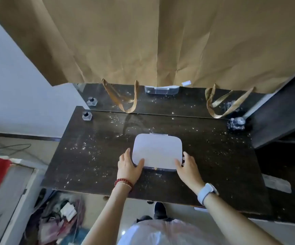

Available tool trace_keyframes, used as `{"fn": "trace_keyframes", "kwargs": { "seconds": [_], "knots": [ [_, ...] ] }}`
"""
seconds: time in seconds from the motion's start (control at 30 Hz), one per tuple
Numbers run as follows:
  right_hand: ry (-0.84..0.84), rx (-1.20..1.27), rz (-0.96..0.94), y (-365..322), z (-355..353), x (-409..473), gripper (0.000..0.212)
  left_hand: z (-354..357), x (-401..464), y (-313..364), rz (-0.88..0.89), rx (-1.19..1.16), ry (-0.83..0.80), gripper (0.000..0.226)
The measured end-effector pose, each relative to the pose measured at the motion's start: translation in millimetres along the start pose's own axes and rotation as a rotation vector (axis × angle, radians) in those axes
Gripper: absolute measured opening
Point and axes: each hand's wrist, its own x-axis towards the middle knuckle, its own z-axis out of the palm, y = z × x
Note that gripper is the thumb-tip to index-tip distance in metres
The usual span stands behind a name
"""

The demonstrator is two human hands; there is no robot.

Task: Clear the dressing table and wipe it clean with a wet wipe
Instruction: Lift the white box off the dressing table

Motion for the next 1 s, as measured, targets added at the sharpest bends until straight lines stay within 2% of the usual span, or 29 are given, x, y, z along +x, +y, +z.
{"fn": "trace_keyframes", "kwargs": {
  "seconds": [0.1, 0.2, 0.37, 0.47, 0.7, 0.83, 1.0],
  "knots": [
    [0.005, 0.041, 0.001, -2.2, 8.5, 13.4, 0.039, 3.7, 25.8, 3.2, -0.06, 0.048, -0.075, 0.079],
    [0.003, 0.129, 0.094, -1.7, 14.0, 18.3, 0.037, 5.4, 38.2, 4.5, -0.054, 0.032, -0.132, 0.074],
    [0.105, 0.137, 0.139, 2.6, 24.0, 16.4, 0.034, 4.5, 37.5, 8.1, 0.044, 0.027, -0.101, 0.068],
    [0.15, 0.18, 0.156, 4.5, 19.5, 2.7, 0.035, 6.4, 36.2, 13.6, 0.13, 0.045, -0.083, 0.072],
    [0.436, 0.251, 0.247, 21.9, -30.9, -34.6, 0.049, 37.4, 24.2, 79.2, 0.393, 0.049, -0.192, 0.078],
    [0.623, 0.315, 0.324, 43.6, -69.2, -60.2, 0.049, 72.5, 0.3, 122.8, 0.522, 0.04, -0.299, 0.078],
    [0.778, 0.387, 0.439, 99.7, -111.7, -90.7, 0.046, 132.2, -38.5, 174.0, 0.688, 0.119, -0.415, 0.077]
  ]
}}
